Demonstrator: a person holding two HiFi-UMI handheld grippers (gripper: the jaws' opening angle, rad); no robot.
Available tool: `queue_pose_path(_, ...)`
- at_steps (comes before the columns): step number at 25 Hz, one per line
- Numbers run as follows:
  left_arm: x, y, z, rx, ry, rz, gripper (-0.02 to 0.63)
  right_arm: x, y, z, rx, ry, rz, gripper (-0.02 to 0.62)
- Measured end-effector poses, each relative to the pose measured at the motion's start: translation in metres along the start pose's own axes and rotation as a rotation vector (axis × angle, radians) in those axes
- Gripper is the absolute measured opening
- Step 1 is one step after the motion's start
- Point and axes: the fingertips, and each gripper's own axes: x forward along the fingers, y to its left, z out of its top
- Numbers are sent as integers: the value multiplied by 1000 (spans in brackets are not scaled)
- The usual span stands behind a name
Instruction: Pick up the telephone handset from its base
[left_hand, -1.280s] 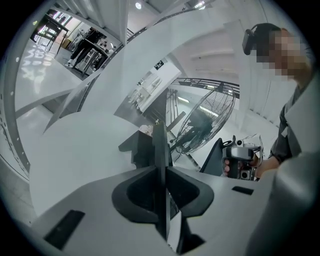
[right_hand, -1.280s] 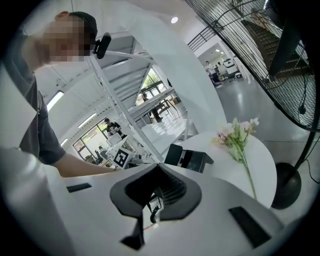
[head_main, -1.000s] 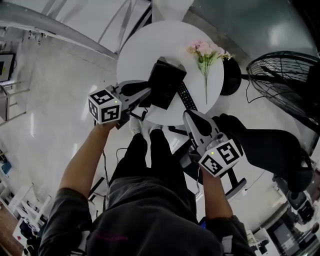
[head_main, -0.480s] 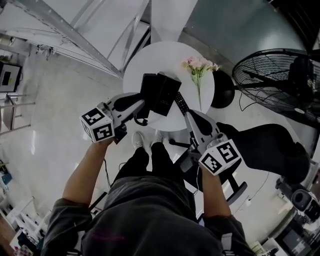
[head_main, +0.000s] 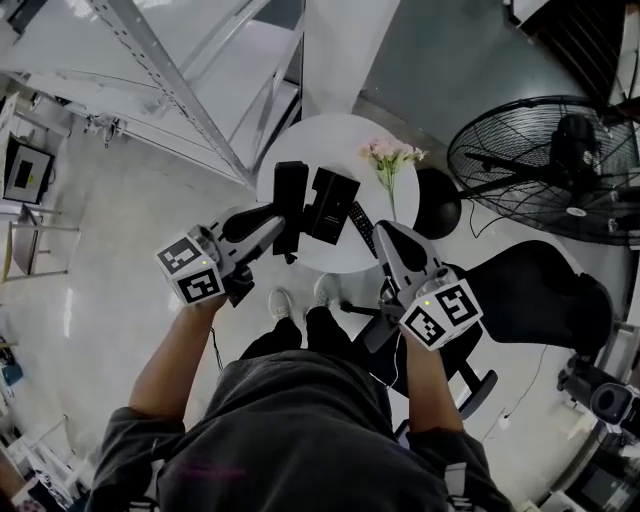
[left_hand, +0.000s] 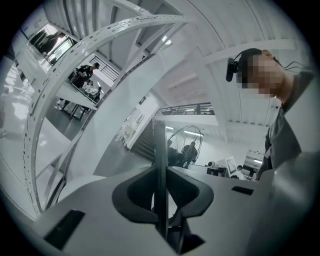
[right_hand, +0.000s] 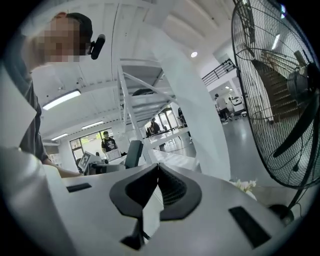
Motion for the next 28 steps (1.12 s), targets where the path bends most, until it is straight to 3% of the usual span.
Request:
queue_pose_path(11, -37, -56, 47, 93, -85, -45, 78, -17, 42, 36, -59, -84, -4, 20)
queue_pose_path(28, -64, -67, 65, 117, -130, -55, 78, -20, 70, 46, -105, -96, 1, 20)
